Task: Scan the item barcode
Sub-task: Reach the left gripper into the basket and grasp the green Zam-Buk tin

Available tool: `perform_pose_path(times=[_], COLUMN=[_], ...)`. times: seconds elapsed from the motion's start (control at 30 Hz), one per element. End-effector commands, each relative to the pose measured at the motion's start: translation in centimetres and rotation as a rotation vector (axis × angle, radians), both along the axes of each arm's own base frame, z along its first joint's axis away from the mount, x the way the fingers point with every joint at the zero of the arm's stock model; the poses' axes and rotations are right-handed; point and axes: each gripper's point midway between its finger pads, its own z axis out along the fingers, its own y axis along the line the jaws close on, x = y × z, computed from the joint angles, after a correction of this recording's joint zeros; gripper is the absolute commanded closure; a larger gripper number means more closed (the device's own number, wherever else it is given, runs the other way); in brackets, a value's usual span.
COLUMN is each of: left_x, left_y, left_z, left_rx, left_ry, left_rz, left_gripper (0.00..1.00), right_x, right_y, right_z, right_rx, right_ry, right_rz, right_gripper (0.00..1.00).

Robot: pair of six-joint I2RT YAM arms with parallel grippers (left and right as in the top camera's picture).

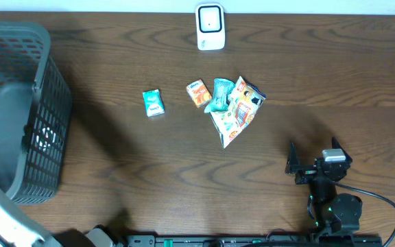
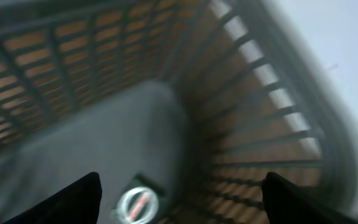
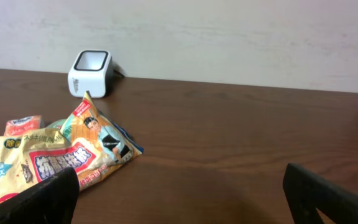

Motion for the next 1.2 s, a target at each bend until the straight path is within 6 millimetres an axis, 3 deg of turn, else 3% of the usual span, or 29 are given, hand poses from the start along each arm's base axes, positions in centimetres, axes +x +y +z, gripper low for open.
perform_pose_path(times=[0.0, 0.17, 0.2, 0.27, 0.4, 0.73, 0.97, 1.17], left_x=[0.2, 0.6, 0.5, 0.4, 0.4, 1.5, 0.6, 0.3], left_y=[1.0, 0.2, 0.1, 0.0, -0.8, -2.8, -4.1, -4.4], left_z=[-3.9, -10.5, -11.8, -14.1, -16.9, -19.8, -22.7, -24.0], left_rx=[0.007, -0.102, -0.13, -0.189, -0.237, -0.267, -0.291, -0.291], left_ry=[0.14, 0.294, 0.319, 0.361, 0.431, 0.488, 0.527, 0.528], left_rz=[-0.117, -0.275, -0.285, -0.295, -0.371, -0.47, -0.493, -0.493], left_gripper=[0.19, 0.19, 0.09, 0.09, 0.09, 0.09, 0.09, 0.09], right_x=[0.0, 0.0, 0.0, 0.0, 0.0, 0.0, 0.0, 0.0], right_y=[-0.2, -0.2, -0.2, -0.2, -0.2, -0.2, -0.2, -0.2], right_z=[-0.1, -0.1, -0.1, -0.1, -0.1, -0.1, -0.1, -0.1], right_rx=[-0.008, -0.008, -0.008, -0.008, -0.008, -0.008, -0.008, -0.008], right_ry=[0.0, 0.0, 0.0, 0.0, 0.0, 0.0, 0.0, 0.0], right_rz=[-0.008, -0.008, -0.008, -0.008, -0.008, -0.008, -0.008, -0.008], right_gripper=[0.01, 0.01, 0.01, 0.01, 0.01, 0.01, 0.01, 0.01])
